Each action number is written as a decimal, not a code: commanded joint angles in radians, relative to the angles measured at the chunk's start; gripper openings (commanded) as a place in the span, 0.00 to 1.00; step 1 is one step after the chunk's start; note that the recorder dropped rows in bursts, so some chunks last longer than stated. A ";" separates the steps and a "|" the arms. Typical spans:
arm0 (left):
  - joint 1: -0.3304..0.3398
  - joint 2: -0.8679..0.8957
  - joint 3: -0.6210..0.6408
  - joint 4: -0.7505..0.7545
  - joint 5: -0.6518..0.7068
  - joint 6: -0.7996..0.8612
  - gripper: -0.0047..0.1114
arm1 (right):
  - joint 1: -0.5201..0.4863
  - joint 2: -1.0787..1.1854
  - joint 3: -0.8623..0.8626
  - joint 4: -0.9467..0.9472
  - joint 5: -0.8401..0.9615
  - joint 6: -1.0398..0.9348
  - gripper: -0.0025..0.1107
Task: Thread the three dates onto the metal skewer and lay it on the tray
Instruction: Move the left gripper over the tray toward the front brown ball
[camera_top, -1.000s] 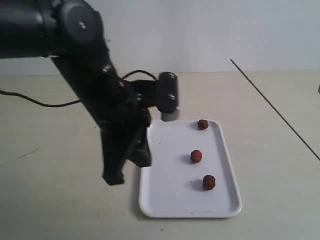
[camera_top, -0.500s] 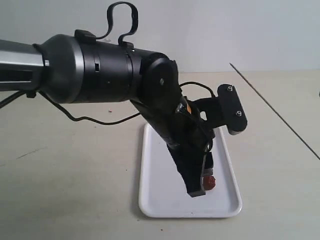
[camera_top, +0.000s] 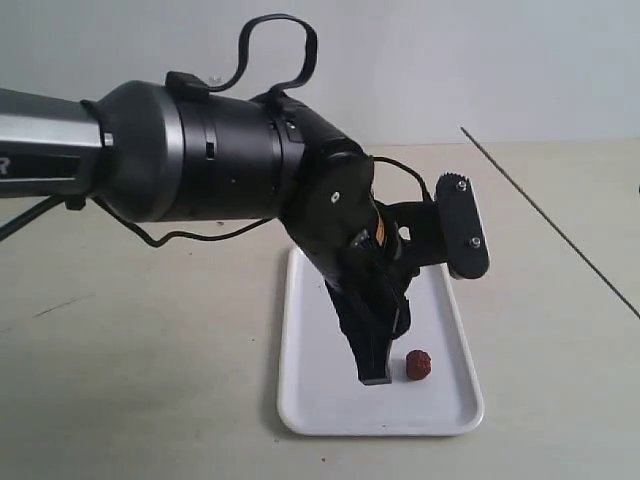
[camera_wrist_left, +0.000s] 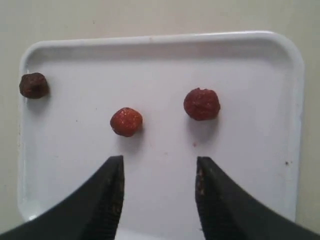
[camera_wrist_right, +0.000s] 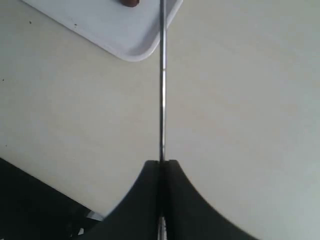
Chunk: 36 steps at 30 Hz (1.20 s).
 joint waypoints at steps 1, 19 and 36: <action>-0.007 0.022 -0.008 0.037 0.022 -0.053 0.43 | -0.005 -0.007 0.003 -0.032 0.014 0.002 0.02; -0.048 0.072 -0.074 0.036 0.017 -0.085 0.44 | -0.005 -0.125 0.146 -0.160 -0.070 0.161 0.02; -0.061 0.173 -0.166 0.027 0.114 -0.052 0.44 | -0.005 -0.158 0.172 -0.336 -0.139 0.281 0.02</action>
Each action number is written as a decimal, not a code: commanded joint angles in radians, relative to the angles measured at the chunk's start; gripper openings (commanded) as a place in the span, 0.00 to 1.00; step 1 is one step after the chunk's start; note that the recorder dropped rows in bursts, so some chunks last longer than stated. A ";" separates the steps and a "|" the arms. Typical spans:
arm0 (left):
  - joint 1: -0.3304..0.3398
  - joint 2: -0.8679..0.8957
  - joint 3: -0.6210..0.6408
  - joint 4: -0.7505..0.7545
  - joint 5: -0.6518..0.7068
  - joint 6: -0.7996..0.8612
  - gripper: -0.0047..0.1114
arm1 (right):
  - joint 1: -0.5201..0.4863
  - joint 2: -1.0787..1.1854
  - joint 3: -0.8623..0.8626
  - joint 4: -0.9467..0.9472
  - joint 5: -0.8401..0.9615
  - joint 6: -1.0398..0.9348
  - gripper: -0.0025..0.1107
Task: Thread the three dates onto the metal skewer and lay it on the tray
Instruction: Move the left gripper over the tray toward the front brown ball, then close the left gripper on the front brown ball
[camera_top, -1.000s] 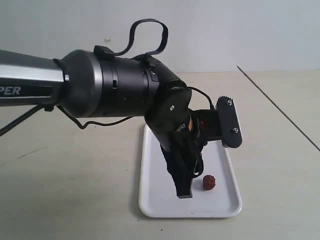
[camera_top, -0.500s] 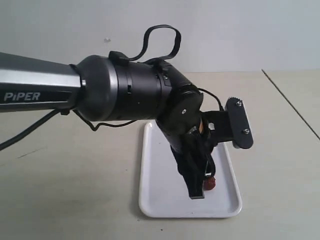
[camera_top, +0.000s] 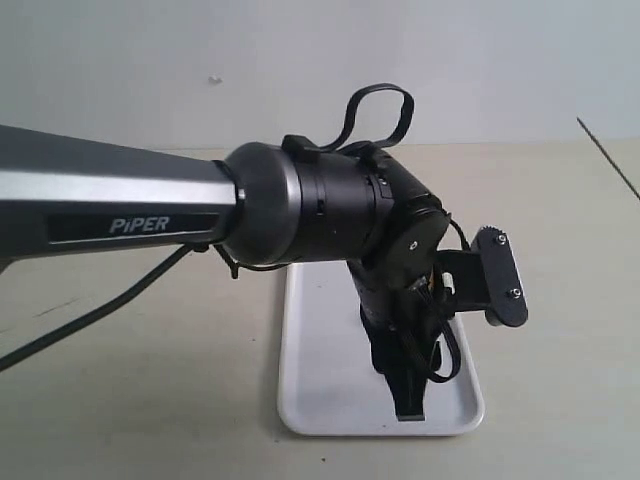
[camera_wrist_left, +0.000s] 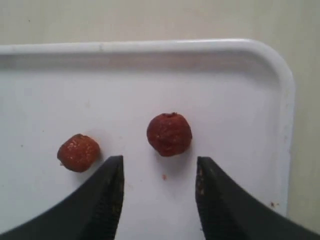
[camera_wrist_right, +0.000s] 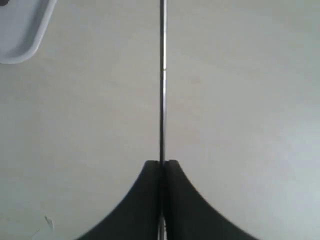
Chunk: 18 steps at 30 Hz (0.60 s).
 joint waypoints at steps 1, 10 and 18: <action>-0.004 0.006 -0.007 -0.019 -0.003 0.020 0.44 | -0.005 -0.008 0.002 -0.012 -0.024 0.008 0.02; -0.004 0.021 -0.007 -0.039 -0.017 0.024 0.44 | -0.005 -0.008 0.002 -0.012 -0.031 0.008 0.02; -0.004 0.059 -0.015 -0.081 -0.030 0.043 0.44 | -0.005 -0.008 0.002 -0.012 -0.040 0.008 0.02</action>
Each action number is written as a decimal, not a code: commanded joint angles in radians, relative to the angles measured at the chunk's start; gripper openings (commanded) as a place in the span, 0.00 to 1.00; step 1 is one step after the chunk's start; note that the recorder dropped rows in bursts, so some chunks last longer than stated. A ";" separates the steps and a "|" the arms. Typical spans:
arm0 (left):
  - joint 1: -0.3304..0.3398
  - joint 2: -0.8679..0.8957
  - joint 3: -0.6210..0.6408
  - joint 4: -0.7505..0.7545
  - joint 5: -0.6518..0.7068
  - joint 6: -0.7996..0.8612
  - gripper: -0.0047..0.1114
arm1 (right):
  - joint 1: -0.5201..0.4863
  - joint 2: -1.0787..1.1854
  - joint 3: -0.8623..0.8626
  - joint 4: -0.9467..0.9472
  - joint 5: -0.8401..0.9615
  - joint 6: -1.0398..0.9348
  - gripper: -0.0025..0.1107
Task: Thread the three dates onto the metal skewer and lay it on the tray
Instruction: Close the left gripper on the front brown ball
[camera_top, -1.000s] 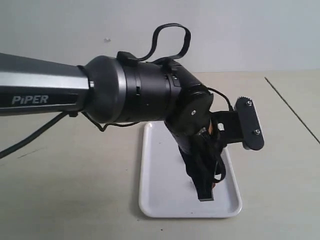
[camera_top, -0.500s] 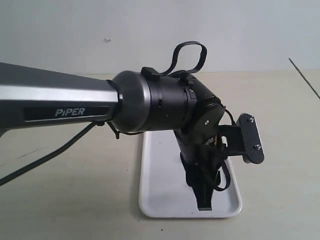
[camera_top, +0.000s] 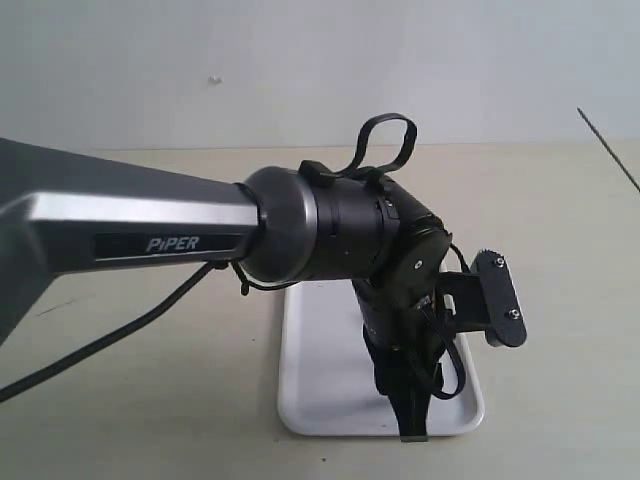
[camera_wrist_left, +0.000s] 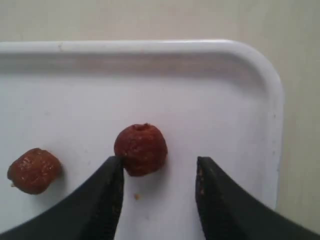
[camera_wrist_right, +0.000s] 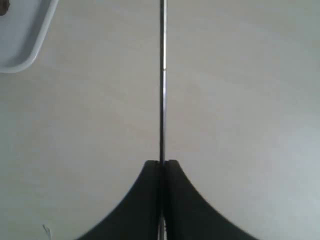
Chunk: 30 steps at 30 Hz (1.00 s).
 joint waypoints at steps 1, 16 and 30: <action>-0.001 0.009 -0.011 -0.017 -0.024 0.019 0.44 | -0.005 -0.008 0.002 -0.005 -0.015 0.004 0.02; 0.013 0.028 -0.011 0.008 -0.092 0.119 0.44 | -0.005 -0.008 0.002 -0.004 -0.015 0.004 0.02; 0.020 0.032 -0.011 0.008 -0.112 0.259 0.43 | -0.005 -0.008 0.002 0.003 -0.015 0.003 0.02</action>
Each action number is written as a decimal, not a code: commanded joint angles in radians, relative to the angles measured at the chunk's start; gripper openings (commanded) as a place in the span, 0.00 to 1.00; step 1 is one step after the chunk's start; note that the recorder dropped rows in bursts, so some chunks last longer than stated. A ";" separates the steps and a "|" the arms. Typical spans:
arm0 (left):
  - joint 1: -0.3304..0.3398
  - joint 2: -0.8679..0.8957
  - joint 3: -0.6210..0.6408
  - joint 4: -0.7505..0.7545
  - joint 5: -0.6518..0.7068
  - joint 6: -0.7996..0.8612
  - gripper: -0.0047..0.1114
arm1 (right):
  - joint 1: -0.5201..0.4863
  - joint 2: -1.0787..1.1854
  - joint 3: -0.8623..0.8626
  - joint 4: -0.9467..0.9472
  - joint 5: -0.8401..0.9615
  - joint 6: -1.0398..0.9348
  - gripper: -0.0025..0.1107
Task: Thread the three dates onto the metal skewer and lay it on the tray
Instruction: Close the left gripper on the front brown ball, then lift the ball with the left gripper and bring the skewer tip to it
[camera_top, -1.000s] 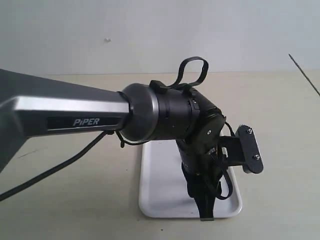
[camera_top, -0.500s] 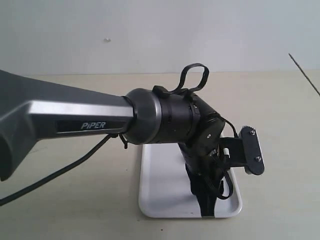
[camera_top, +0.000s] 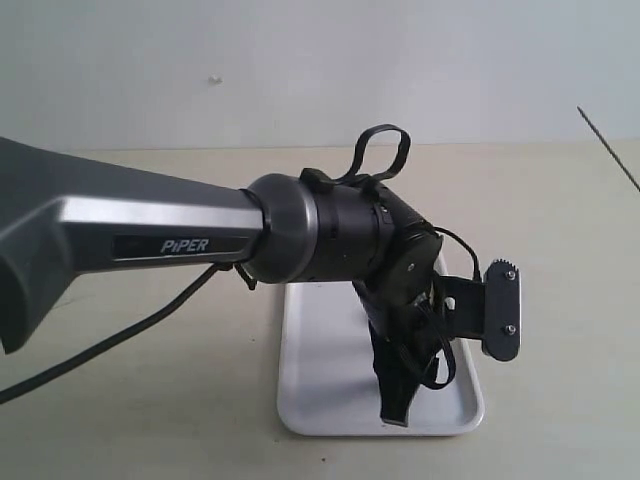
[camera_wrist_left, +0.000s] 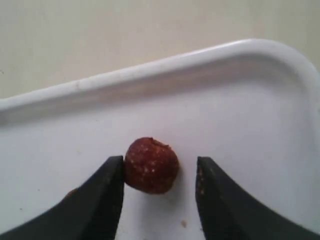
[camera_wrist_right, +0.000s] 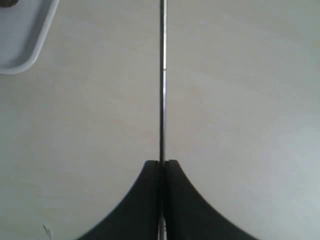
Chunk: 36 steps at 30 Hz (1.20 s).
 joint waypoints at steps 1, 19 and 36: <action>0.001 0.005 -0.007 0.001 -0.009 0.007 0.43 | -0.005 -0.008 0.002 0.003 -0.014 0.001 0.02; 0.003 -0.030 -0.007 -0.004 0.027 -0.027 0.31 | -0.005 -0.008 0.002 0.003 0.019 0.001 0.02; 0.115 -0.171 -0.007 0.001 0.227 -0.101 0.32 | -0.003 0.051 0.002 0.171 0.157 -0.254 0.02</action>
